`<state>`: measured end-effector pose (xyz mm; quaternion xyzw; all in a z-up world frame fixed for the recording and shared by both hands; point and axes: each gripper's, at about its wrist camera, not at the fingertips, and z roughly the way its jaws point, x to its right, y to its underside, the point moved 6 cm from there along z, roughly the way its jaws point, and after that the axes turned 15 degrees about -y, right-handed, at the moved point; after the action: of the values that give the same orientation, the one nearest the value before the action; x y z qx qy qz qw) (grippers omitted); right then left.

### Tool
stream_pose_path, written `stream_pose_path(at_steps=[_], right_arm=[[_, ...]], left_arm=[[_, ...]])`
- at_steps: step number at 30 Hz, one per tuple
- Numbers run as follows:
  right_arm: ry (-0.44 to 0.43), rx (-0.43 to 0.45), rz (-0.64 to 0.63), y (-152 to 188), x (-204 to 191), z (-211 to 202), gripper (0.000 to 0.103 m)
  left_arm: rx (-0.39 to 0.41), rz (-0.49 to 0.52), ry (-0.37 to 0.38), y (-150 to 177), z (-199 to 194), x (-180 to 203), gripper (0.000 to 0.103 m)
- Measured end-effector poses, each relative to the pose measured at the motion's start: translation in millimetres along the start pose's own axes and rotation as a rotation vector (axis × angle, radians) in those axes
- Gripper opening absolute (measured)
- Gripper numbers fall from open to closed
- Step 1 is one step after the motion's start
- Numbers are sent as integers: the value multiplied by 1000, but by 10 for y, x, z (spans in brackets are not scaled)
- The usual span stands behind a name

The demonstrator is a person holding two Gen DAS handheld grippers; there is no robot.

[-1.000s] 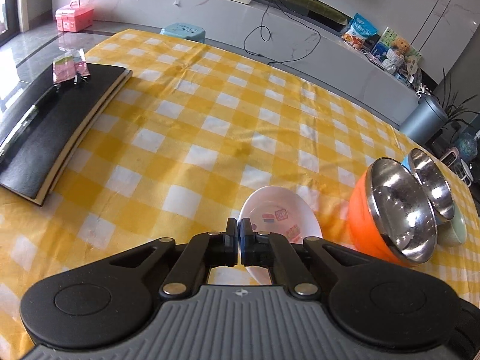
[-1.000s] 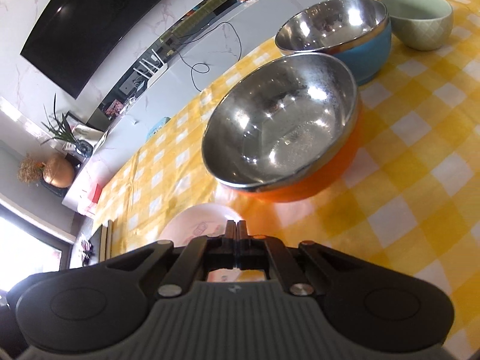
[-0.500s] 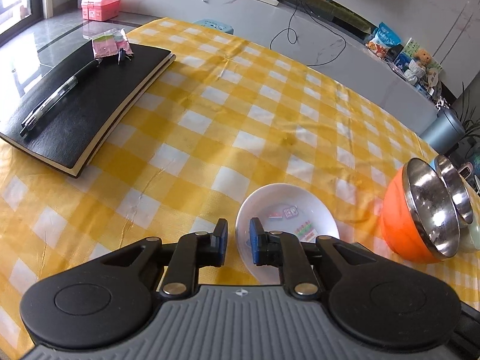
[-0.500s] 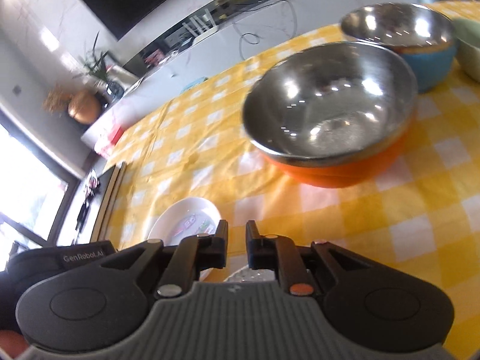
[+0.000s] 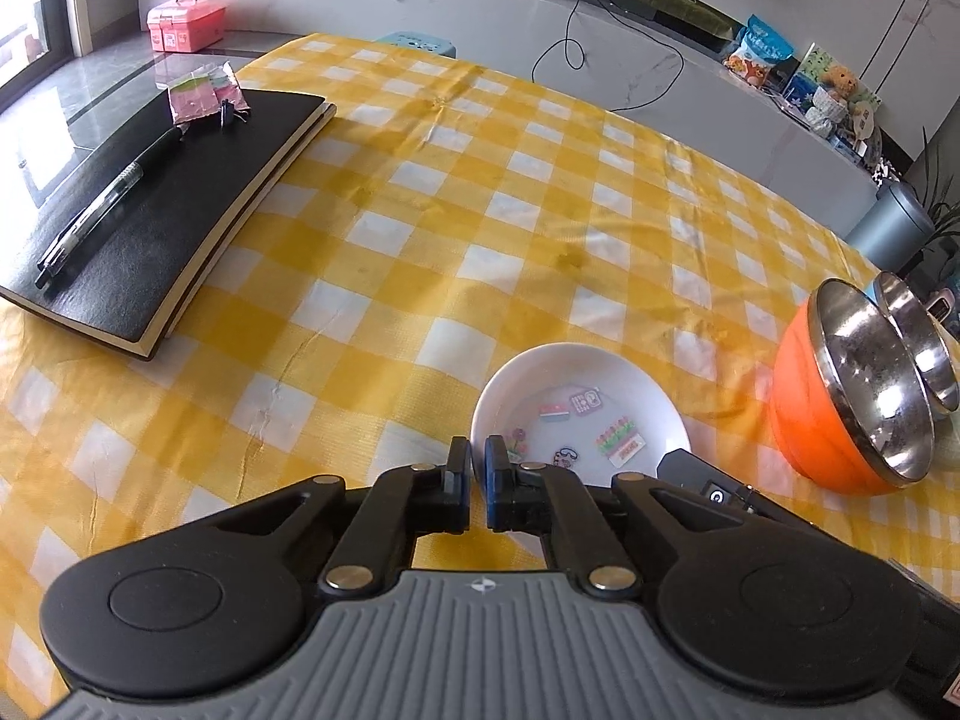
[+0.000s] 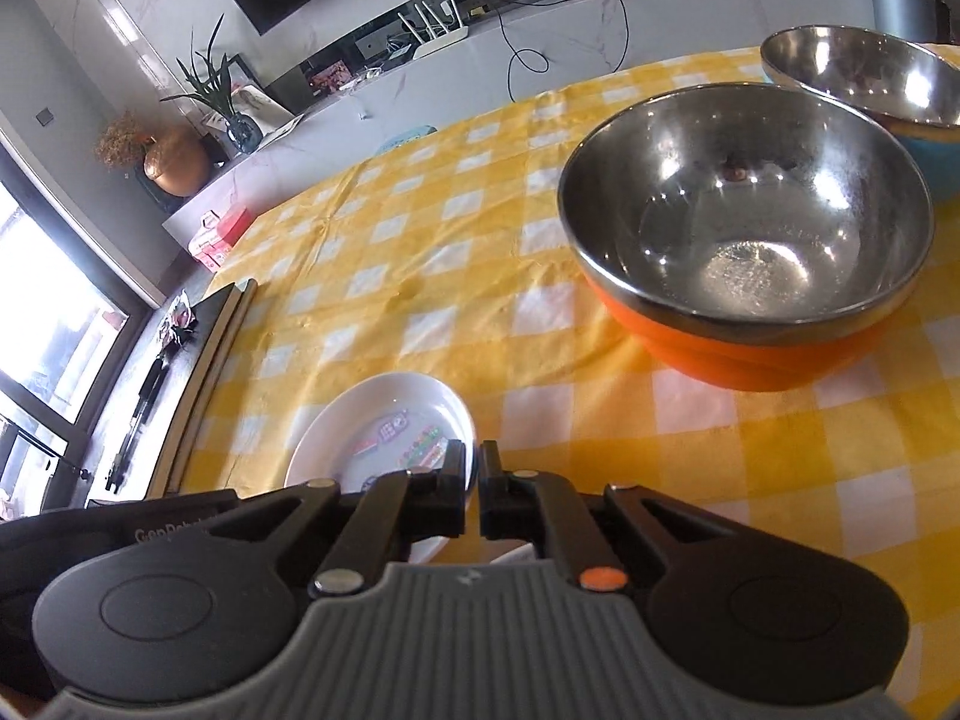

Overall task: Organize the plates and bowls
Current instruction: 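Close the left tool on the white sticker bowl rim and lift it, then lower the white bowl onto the patterned glass plate and open the left tool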

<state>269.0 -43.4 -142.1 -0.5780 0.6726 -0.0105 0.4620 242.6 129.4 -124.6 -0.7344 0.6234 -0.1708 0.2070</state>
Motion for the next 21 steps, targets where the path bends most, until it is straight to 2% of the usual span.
stream_pose_path(at_steps=[4, 11, 17, 21], right_arm=[[-12, 25, -9, -32, -38, -182, 1], [-33, 73, 3, -73, -110, -691, 0], [-38, 66, 20, 92, -76, -1129, 1], [-40, 64, 46, 272, 47, -1378, 1]], left_arm=[[39, 9, 26, -15, -204, 41, 4], [89, -42, 72, 127, -699, 114, 4], [133, -85, 112, 358, -1069, 210, 4], [124, -97, 134, 583, -1160, 285, 4]])
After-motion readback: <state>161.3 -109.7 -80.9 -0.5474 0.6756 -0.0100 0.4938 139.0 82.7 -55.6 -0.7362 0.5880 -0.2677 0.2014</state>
